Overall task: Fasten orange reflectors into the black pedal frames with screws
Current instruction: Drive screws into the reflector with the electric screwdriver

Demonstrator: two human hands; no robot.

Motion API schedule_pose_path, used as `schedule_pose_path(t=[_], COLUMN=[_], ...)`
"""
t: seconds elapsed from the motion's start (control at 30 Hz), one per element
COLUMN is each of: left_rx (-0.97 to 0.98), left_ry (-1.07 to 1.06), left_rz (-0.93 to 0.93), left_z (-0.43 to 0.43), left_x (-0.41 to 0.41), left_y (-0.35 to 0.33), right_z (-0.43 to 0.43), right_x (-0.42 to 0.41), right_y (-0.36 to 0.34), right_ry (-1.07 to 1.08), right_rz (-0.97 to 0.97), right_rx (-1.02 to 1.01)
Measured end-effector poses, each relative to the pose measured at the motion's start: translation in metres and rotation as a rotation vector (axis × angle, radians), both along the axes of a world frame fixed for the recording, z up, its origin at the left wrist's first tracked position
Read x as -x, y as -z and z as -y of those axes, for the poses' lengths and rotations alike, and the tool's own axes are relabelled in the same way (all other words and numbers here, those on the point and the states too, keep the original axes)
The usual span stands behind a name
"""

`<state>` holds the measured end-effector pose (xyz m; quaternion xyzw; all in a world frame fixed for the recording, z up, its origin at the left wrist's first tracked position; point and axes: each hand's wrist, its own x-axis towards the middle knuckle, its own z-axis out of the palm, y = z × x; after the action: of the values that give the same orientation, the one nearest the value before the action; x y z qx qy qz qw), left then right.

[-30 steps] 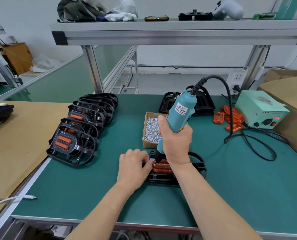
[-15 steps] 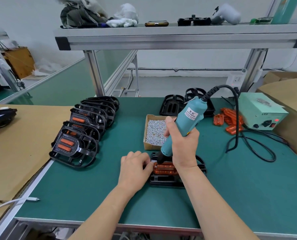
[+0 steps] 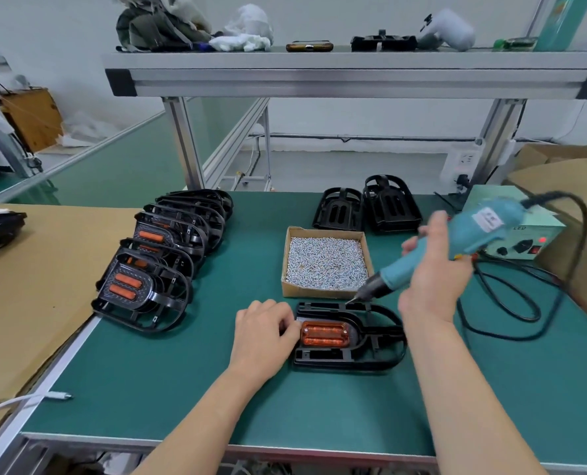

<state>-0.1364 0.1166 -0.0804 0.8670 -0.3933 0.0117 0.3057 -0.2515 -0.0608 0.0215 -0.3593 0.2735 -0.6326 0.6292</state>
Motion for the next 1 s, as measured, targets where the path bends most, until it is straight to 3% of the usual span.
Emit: schedule_pose_path(t=[0.33,0.6,1.0], left_rx=[0.014,0.011,0.013], left_ry=[-0.006,-0.002,0.0], left_rz=[-0.01,-0.028,-0.013], left_z=[-0.001,-0.001,0.0], left_x=[-0.001,0.0,0.0], left_y=[0.001,-0.001,0.0], right_z=[0.048,0.063,0.05], right_x=[0.048,0.057,0.066], right_y=[0.053,0.068,0.075], right_ry=[0.16,0.139,0.106], right_rz=[-0.052,-0.288,-0.341], right_rx=[-0.437,-0.476,-0.385])
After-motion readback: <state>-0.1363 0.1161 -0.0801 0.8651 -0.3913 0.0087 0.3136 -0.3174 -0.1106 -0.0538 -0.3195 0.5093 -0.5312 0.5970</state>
